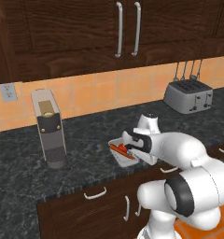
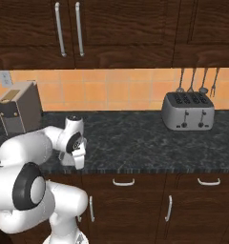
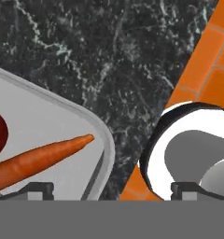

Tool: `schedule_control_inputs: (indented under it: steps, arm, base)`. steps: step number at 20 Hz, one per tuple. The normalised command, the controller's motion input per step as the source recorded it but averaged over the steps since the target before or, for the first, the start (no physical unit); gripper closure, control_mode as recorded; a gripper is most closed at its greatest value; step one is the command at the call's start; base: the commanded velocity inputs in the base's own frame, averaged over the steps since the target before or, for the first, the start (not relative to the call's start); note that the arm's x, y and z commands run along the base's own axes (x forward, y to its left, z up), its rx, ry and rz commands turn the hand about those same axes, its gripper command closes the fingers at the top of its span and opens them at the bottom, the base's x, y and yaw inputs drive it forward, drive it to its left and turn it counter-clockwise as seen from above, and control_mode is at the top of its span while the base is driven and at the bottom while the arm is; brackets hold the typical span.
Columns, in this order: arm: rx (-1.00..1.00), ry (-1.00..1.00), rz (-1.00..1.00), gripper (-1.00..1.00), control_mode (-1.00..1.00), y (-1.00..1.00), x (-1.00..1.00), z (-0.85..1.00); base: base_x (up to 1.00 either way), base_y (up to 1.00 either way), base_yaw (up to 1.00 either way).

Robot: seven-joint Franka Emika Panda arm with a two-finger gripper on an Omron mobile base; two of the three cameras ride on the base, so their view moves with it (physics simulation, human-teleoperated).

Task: Take the meat container that has the steak and place it on the second highest rack of the freezer. Then take the vegetable container that has the tomato and carrot and place it on the highest rack of the freezer.

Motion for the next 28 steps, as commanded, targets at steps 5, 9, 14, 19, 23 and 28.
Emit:
schedule_control_inputs:
  steps: [5, 9, 14, 19, 23, 28]
  arm:
    - [-0.08, 0.0, 0.04, -1.0, -1.0, 0.0, 0.08, -0.29]
    - [0.0, 0.03, 0.01, -1.0, -1.0, 0.05, 0.14, -0.06]
    - [-0.04, 0.06, 0.02, 1.0, -1.0, 0.26, 0.0, -0.28]
    - [-0.01, 0.04, 0.03, 1.0, -1.0, 0.17, 0.0, -0.18]
    - [0.0, 0.0, 0.0, 1.0, -1.0, 0.0, -0.04, 0.0]
    - [0.0, -0.13, -0.01, 1.0, -1.0, 0.0, -0.39, 0.28]
  base:
    - [0.0, 0.0, 0.0]
    - [0.0, 0.0, 0.0]
    - [0.0, 0.0, 0.0]
    - [0.0, 0.0, 0.0]
    - [0.0, 0.0, 0.0]
    - [0.0, 0.0, 0.0]
